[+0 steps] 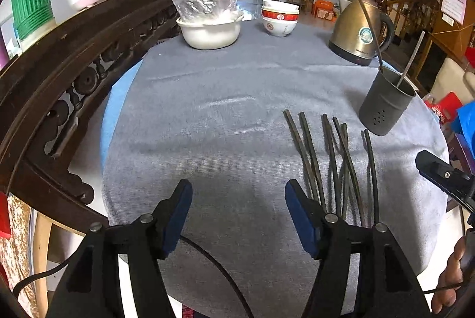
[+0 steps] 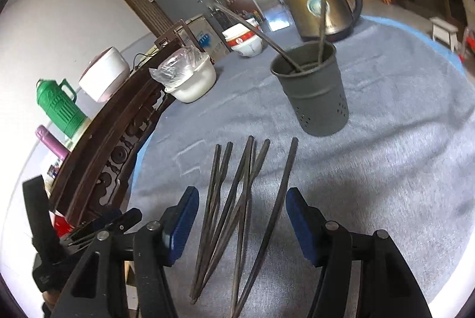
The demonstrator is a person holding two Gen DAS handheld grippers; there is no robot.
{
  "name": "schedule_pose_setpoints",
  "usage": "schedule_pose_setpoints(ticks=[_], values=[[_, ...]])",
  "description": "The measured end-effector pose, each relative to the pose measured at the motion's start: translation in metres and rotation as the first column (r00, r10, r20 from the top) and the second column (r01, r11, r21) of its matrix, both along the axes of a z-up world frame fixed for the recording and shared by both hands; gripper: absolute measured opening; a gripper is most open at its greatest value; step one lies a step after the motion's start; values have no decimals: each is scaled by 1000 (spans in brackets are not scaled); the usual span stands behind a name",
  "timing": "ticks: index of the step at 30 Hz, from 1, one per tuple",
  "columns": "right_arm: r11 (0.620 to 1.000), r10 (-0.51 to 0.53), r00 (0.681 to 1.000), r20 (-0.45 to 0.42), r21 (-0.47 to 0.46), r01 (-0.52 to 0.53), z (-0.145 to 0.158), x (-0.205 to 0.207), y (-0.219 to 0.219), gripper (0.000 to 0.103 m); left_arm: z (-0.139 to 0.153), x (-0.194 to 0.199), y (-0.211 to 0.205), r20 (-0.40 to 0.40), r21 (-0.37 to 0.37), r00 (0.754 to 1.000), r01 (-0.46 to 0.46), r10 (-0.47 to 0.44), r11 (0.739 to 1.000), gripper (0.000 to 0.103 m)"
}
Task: Organize utensils
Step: 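Bring both tools back over the remaining chopsticks on the cloth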
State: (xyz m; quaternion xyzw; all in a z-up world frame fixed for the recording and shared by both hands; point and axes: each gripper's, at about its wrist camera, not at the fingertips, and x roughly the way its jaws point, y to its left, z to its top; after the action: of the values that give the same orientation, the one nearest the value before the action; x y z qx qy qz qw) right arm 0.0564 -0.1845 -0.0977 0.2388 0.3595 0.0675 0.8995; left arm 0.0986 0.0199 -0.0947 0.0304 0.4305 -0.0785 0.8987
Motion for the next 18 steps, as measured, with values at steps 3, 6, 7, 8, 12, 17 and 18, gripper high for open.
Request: schedule_pose_setpoints(ticks=[3,6,7,8,12,17,18], values=[[999,10,1000,23,-31,-9,1,-2,6,65,-2,-2,-3,3,19,1000,-1,1,1000,67],[999,14,999,41,-33,-13,-2,-5,6,65,-6,-4,-8,-6,37,1000,1,-1,999,67],[999,13,999,45,-31,-11,-4,-5,5,65,-7,-4,-9,-7,40,1000,2,-2,999,67],[999,6,999,51,-32,-4,-5,-7,3,65,-8,-5,-11,-6,42,1000,3,-3,999,67],[999,-13,998,69,-42,16,-5,-12,-5,65,-6,-10,-22,11,70,1000,8,-9,998,67],[999,-41,995,91,-14,43,-3,-17,-20,65,-7,-11,-32,12,99,1000,16,-18,995,67],[999,-46,995,91,-8,47,-3,-18,-22,65,-8,-12,-34,12,105,1000,18,-19,994,67]])
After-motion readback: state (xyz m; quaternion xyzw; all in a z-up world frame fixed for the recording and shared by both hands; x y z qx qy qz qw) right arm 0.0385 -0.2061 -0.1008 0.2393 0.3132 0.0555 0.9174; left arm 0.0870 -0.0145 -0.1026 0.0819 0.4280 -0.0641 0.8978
